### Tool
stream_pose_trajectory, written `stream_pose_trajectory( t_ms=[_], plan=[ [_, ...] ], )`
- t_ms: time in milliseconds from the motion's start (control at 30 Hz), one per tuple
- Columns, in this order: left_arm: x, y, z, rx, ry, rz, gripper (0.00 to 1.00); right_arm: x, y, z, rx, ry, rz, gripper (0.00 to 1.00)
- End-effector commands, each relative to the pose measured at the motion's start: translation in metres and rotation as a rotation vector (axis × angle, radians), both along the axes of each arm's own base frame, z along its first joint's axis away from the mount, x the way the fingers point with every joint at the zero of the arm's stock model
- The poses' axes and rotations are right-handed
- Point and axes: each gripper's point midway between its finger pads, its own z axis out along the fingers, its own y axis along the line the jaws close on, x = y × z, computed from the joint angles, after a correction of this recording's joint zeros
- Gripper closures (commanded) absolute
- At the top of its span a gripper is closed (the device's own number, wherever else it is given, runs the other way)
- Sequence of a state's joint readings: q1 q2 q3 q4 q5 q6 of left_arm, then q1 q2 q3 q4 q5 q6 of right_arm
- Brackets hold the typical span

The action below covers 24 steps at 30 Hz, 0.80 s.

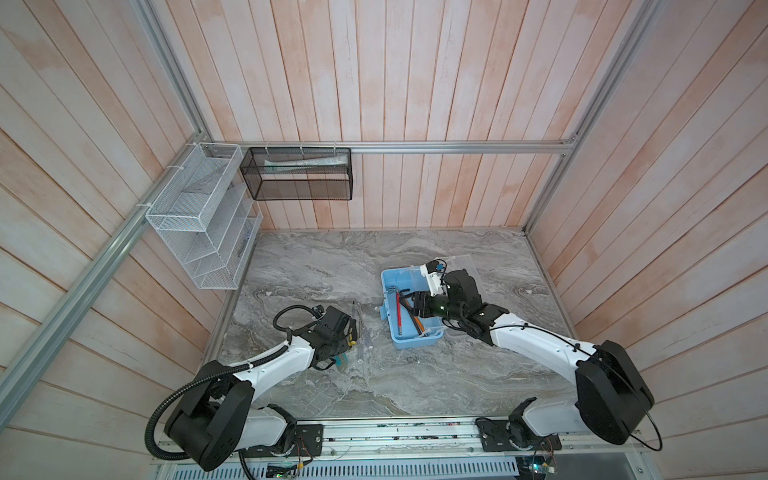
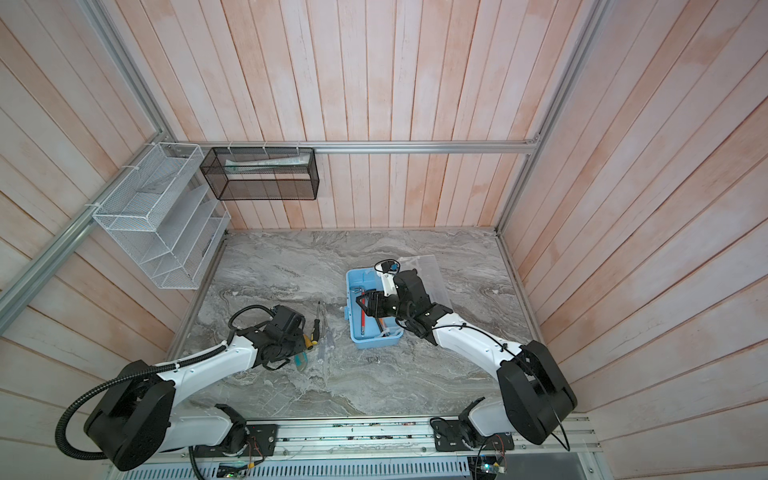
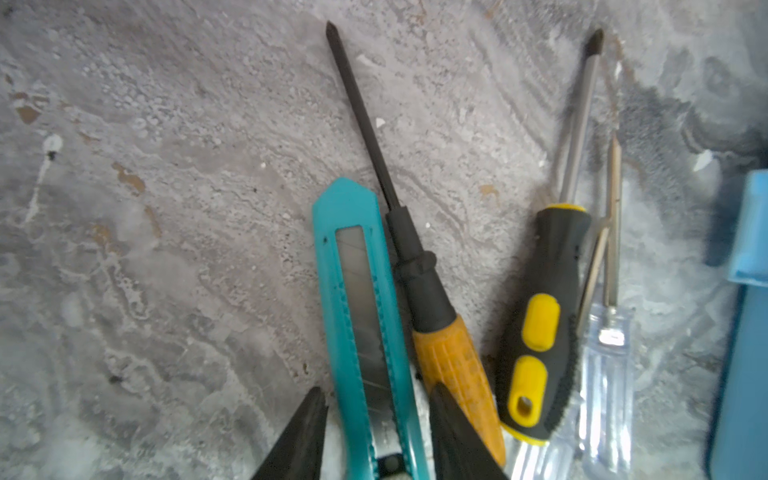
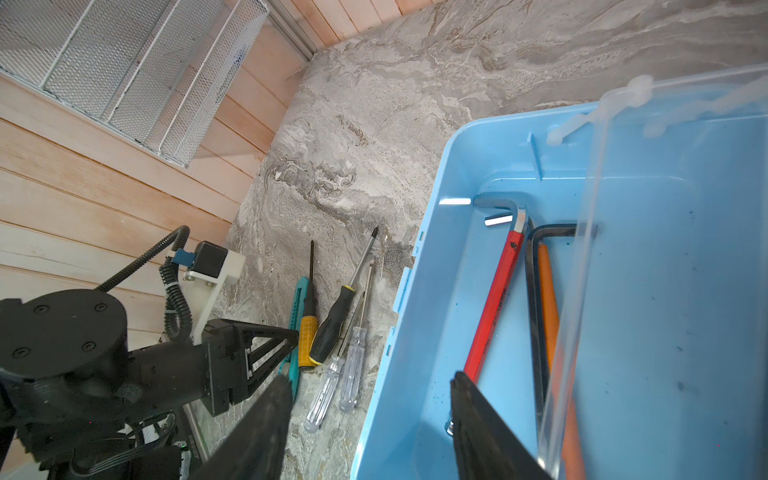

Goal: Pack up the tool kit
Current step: 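Lower the left gripper and grasp the teal utility knife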

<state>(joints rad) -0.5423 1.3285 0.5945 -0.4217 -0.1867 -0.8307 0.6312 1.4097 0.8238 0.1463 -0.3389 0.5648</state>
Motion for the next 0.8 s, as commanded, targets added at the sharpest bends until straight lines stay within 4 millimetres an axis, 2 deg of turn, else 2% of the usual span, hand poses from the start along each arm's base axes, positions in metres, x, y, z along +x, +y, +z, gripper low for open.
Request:
stream_pose_trajectory(
  t_ms=[0,433,767],
  plan=[
    [0.004,-0.001,-0.008,0.008,0.013,-0.006,0.58,0.003,-0.001,-0.003,0.014,0.007,-0.002,0.4],
    [0.002,0.004,-0.017,0.063,0.043,-0.015,0.63,0.006,-0.005,-0.012,0.021,0.031,-0.003,0.4],
    [0.007,0.006,-0.014,0.099,0.041,-0.038,0.65,0.008,-0.007,-0.017,0.028,0.048,-0.006,0.4]
  ],
)
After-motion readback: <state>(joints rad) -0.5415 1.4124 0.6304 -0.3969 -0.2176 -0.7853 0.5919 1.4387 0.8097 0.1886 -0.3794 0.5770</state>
